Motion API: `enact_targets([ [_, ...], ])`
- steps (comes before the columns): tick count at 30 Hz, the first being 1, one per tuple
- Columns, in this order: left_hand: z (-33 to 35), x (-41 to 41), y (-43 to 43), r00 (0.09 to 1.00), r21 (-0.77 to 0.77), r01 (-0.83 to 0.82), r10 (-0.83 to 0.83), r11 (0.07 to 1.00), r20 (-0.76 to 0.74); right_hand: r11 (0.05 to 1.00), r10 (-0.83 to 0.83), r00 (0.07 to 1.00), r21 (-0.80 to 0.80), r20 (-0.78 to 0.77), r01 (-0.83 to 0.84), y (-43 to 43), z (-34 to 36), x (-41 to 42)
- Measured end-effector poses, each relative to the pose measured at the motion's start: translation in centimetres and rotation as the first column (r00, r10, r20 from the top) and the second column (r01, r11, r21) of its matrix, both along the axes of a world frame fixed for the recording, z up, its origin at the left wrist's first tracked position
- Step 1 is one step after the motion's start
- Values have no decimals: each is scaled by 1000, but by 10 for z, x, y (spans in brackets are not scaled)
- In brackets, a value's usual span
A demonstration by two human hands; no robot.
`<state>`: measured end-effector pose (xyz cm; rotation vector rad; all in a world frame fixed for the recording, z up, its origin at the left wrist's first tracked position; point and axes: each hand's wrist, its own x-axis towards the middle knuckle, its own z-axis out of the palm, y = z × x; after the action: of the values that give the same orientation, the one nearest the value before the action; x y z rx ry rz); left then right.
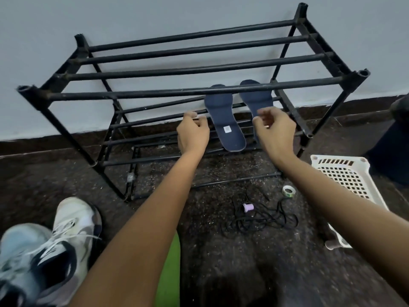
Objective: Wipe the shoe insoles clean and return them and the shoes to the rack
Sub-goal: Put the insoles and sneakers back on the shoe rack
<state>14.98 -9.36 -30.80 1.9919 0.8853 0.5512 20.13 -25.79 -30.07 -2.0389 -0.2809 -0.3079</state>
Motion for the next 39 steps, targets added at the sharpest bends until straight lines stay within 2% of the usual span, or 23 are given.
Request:
enact_targets([
  [2, -4, -26, 0, 999, -4, -3, 4, 1000, 34, 995, 91, 996, 27, 6, -91, 10, -7, -35],
  [5, -12, -67, 1, 999, -14, -32, 32, 999, 24, 979, 202, 976, 41, -79, -200, 25, -28, -86],
  [8, -26, -116, 8, 996, -23, -69, 68, 997, -58, 958, 270, 923, -21, -274, -287, 36, -61, -134],
  [12, -64, -195, 21, 968, -120, -161, 133, 980, -213, 856, 328, 767, -170, -552, -488, 41, -112, -188],
  [16, -108, -270, 28, 864, -204, -337, 216, 919, -456, 735, 288, 658, -280, -696, -617, 40, -145, -223],
  [21, -138, -318, 35, 671, -192, -540, 282, 819, -686, 624, 255, 562, -309, -787, -717, 54, -172, -255],
  [24, -150, -334, 26, 579, -205, -555, 198, 806, -791, 644, 229, 532, -283, -815, -711, 59, -178, -276],
  [26, -164, -344, 22, 558, -210, -537, 157, 817, -814, 654, 201, 521, -283, -829, -701, 63, -180, -288],
  [29, -176, -352, 15, 564, -198, -523, 162, 829, -810, 639, 188, 530, -307, -827, -705, 64, -187, -300],
  [31, -178, -352, 9, 613, -185, -477, 175, 859, -771, 645, 218, 537, -293, -815, -706, 62, -189, -299],
  [33, -177, -353, 2, 729, -181, -439, 232, 880, -644, 693, 272, 544, -231, -793, -683, 60, -186, -295],
  [35, -167, -351, -4, 838, -195, -437, 318, 878, -443, 758, 335, 576, -150, -746, -635, 57, -174, -292],
  [39, -130, -336, -12, 898, -230, -438, 414, 869, -148, 839, 423, 677, -23, -603, -544, 52, -137, -289],
])
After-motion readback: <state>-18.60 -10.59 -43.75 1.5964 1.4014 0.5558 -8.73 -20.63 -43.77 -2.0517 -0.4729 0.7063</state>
